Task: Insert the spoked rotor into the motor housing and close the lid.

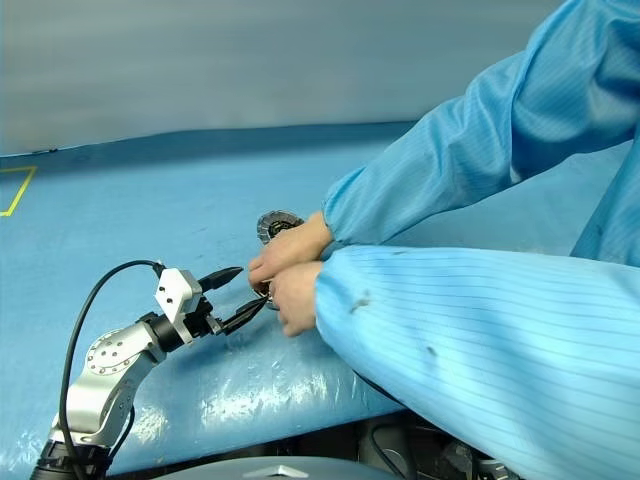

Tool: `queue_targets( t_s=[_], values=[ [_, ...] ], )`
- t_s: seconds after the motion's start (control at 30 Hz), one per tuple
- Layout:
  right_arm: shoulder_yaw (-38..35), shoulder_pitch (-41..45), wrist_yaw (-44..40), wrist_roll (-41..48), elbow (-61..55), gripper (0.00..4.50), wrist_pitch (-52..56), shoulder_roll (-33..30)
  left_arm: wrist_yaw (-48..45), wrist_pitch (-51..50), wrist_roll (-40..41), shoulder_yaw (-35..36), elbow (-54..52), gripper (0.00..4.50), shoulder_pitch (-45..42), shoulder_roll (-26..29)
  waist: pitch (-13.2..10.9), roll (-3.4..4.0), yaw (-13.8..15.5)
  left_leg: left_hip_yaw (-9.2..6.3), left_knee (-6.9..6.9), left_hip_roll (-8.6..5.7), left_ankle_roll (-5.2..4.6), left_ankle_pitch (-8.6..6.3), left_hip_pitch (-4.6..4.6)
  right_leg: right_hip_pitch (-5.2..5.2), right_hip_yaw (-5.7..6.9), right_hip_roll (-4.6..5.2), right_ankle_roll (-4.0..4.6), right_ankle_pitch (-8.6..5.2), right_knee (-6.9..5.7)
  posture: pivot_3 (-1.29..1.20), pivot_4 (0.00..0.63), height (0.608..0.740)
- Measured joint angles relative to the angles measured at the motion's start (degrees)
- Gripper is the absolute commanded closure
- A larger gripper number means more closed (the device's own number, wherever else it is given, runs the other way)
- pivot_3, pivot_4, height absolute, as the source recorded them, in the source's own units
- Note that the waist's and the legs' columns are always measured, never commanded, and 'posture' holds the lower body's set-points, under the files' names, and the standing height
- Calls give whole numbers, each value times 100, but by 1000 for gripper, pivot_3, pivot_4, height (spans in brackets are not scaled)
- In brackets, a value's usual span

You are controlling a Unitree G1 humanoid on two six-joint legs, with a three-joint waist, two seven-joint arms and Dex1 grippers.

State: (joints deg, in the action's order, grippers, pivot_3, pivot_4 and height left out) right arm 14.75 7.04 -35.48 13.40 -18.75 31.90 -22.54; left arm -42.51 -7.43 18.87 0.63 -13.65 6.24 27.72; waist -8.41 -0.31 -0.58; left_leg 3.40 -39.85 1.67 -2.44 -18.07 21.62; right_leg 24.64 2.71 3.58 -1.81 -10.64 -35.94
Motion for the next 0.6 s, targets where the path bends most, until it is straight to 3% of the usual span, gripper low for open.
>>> queue_targets(
  t_s=[0.6],
  values=[
    [18, -2, 43, -103, 53, 3828, 0, -55, -1, 5, -10, 20, 0, 371, 7, 0, 0, 0, 1, 1, 0, -1, 0, 0, 0, 0, 0, 0, 0, 0, 0, 0, 150, 740]
  ],
)
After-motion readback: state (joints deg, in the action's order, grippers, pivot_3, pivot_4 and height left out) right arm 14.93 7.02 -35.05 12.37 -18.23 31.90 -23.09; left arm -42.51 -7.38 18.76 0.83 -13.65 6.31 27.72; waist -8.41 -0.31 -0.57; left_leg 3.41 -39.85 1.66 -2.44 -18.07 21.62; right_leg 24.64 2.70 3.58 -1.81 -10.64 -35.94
